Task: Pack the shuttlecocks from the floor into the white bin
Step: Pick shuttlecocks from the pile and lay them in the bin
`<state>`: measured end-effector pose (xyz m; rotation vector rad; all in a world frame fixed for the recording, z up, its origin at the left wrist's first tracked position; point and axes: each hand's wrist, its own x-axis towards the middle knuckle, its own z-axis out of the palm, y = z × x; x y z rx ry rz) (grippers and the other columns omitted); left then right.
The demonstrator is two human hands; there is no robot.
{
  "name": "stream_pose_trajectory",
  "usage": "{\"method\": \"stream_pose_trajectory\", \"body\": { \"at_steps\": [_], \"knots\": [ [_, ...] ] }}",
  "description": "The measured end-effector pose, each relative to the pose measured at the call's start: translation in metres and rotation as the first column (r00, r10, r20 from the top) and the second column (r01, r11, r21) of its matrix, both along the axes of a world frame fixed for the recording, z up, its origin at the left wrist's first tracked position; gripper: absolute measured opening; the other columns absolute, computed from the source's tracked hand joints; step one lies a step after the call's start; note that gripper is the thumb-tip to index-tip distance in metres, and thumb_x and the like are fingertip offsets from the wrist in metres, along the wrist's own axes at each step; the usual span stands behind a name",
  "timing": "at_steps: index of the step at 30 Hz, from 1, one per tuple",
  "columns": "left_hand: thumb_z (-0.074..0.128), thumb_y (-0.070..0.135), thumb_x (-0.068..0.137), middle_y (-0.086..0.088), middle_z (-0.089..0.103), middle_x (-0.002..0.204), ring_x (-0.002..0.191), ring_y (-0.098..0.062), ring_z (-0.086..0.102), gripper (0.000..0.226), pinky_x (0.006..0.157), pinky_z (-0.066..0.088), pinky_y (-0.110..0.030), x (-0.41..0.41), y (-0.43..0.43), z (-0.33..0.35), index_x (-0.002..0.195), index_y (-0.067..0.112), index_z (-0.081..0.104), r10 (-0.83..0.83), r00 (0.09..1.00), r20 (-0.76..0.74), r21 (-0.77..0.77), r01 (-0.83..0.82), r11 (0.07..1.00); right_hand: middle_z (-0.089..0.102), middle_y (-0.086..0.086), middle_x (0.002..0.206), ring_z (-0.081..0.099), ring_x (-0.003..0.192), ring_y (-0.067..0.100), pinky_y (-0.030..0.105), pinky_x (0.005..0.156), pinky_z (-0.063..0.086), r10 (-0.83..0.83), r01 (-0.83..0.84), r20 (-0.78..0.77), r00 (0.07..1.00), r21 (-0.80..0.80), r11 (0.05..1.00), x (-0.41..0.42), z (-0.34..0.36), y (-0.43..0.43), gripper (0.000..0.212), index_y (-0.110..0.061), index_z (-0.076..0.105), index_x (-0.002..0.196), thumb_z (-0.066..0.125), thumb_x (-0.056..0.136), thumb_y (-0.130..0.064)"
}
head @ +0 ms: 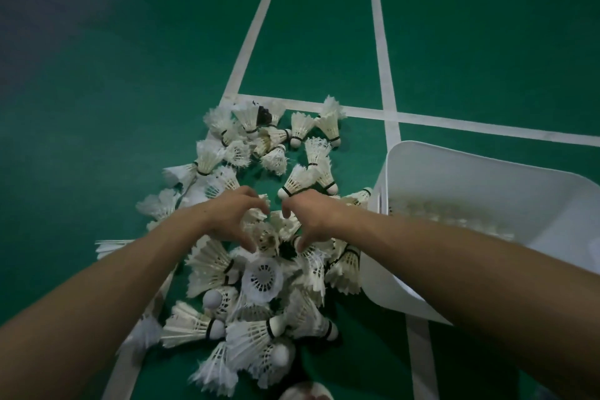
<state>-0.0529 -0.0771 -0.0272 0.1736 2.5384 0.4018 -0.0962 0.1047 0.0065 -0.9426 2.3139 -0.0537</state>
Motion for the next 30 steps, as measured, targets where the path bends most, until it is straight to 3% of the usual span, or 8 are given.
{"method": "stream_pose_trajectory", "body": {
  "at_steps": [3,8,12,15,19,24,27,30],
  "knots": [
    [0.076,0.032,0.077,0.001,0.039,0.138,0.124,-0.016,0.041,0.048,0.107,0.035,-0.031,0.006,-0.003,-0.004,0.121,0.029,0.057,0.036,0.995,-0.091,0.029,-0.034,0.999,0.053,0.011,0.126,0.052,0.113,0.028,0.033,0.088,0.044,0.015,-0.015,-0.028,0.999,0.008,1.000,0.002,-0.005,0.000,0.068,-0.012,0.049,0.129,0.084,0.071,-0.015],
    [0.071,0.031,0.081,0.003,0.048,0.122,0.107,-0.012,0.050,0.029,0.094,0.043,-0.028,0.003,0.004,-0.001,0.109,0.029,0.062,0.053,0.982,-0.182,0.087,-0.037,0.996,0.057,0.015,0.120,0.056,0.108,0.031,0.040,0.088,0.049,0.039,-0.037,-0.073,0.997,0.035,0.999,0.002,-0.014,0.006,0.048,-0.009,0.050,0.124,0.069,0.081,0.000],
    [0.069,0.031,0.084,0.008,0.049,0.106,0.099,-0.010,0.051,0.021,0.083,0.039,-0.023,-0.004,0.013,0.012,0.104,0.027,0.064,-0.009,0.982,-0.190,0.115,0.031,0.993,0.056,0.015,0.116,0.057,0.102,0.030,0.033,0.075,0.045,0.004,-0.001,-0.099,0.995,0.029,1.000,0.000,-0.009,0.013,0.039,-0.008,0.050,0.123,0.051,0.087,0.008],
    [0.068,0.032,0.085,0.008,0.049,0.106,0.102,-0.011,0.051,0.026,0.085,0.040,-0.023,-0.009,0.022,0.016,0.110,0.025,0.062,-0.076,0.991,-0.108,0.079,0.085,0.993,0.058,0.014,0.111,0.057,0.098,0.028,0.033,0.071,0.043,-0.008,0.012,-0.106,0.994,0.039,0.999,-0.002,-0.005,0.014,0.032,-0.006,0.055,0.115,0.050,0.087,0.009],
    [0.071,0.025,0.081,0.001,0.044,0.127,0.112,-0.015,0.047,0.049,0.097,0.041,-0.030,-0.017,0.032,0.015,0.126,0.026,0.052,-0.105,0.994,-0.043,0.052,0.107,0.993,0.063,0.011,0.106,0.060,0.093,0.025,0.037,0.082,0.054,-0.061,0.057,-0.111,0.992,-0.039,0.998,-0.008,0.010,0.009,0.030,-0.009,0.061,0.112,0.055,0.086,0.006],
    [0.078,0.024,0.075,0.001,0.036,0.142,0.125,-0.017,0.041,0.074,0.103,0.037,-0.030,-0.026,0.037,0.020,0.138,0.025,0.040,-0.163,0.983,0.085,0.012,0.162,0.987,0.061,0.010,0.103,0.058,0.089,0.022,0.034,0.078,0.053,-0.130,0.108,-0.181,0.975,-0.126,0.986,-0.018,0.035,0.018,0.026,-0.008,0.060,0.107,0.057,0.085,0.005],
    [0.079,0.027,0.074,0.003,0.039,0.142,0.126,-0.019,0.042,0.075,0.106,0.038,-0.036,-0.031,0.039,0.019,0.138,0.028,0.040,-0.159,0.975,0.156,-0.029,0.166,0.986,0.060,0.011,0.104,0.058,0.089,0.024,0.038,0.080,0.054,-0.190,0.157,-0.192,0.963,-0.175,0.972,-0.022,0.046,0.028,0.027,-0.008,0.059,0.105,0.054,0.083,0.008],
    [0.077,0.029,0.075,0.003,0.052,0.132,0.113,-0.014,0.051,0.053,0.098,0.044,-0.034,-0.038,0.041,0.015,0.123,0.032,0.054,-0.170,0.973,0.153,-0.029,0.177,0.984,0.062,0.011,0.105,0.058,0.090,0.024,0.038,0.078,0.054,-0.233,0.186,-0.198,0.952,-0.232,0.955,-0.025,0.057,0.036,0.032,-0.007,0.059,0.108,0.053,0.082,0.010]
  ]
}}
